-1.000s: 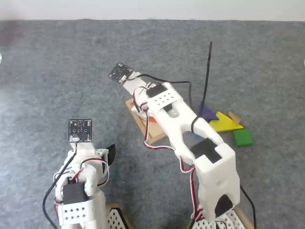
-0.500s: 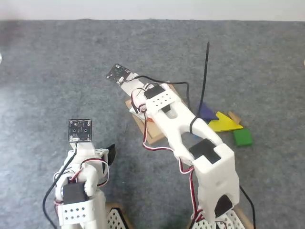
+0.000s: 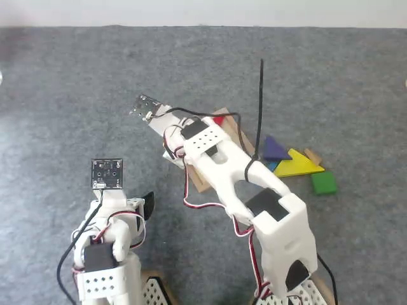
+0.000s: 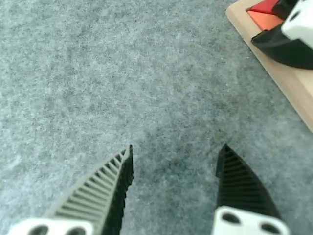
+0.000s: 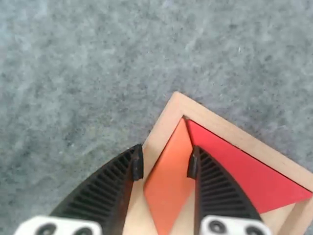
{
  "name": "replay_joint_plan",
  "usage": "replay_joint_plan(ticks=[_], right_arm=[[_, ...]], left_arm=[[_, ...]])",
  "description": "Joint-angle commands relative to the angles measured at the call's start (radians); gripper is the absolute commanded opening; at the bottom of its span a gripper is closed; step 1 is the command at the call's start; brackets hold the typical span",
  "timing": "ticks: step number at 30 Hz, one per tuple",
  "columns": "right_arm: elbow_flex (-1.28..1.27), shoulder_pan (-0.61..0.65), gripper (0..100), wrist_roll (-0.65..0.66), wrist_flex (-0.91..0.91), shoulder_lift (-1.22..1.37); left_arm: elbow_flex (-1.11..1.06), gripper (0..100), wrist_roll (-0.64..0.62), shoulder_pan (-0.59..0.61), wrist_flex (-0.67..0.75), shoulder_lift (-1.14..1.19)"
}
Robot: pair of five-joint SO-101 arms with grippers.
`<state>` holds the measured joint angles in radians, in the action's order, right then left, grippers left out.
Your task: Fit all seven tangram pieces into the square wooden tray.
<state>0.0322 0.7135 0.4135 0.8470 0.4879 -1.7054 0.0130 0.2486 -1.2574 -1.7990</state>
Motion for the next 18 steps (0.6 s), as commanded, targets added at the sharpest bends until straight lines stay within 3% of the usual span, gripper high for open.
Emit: replay_joint_plan(ticks=[1,10,18], right_arm=[[0.005,-0.001,15.4,0.003,0.01,-0.022],[-0.023,-0.079,15.4,-0.06,0.111,-0.236],[-0.259,-0.081,15.4,-0.06,-0.085,-0.303]], left_arm=[[0.022,27,-0.008,0.002,-0.005,-0.021],[0.022,27,-0.008,0.002,-0.005,-0.021],[0.022,27,-0.008,0.002,-0.005,-0.021]])
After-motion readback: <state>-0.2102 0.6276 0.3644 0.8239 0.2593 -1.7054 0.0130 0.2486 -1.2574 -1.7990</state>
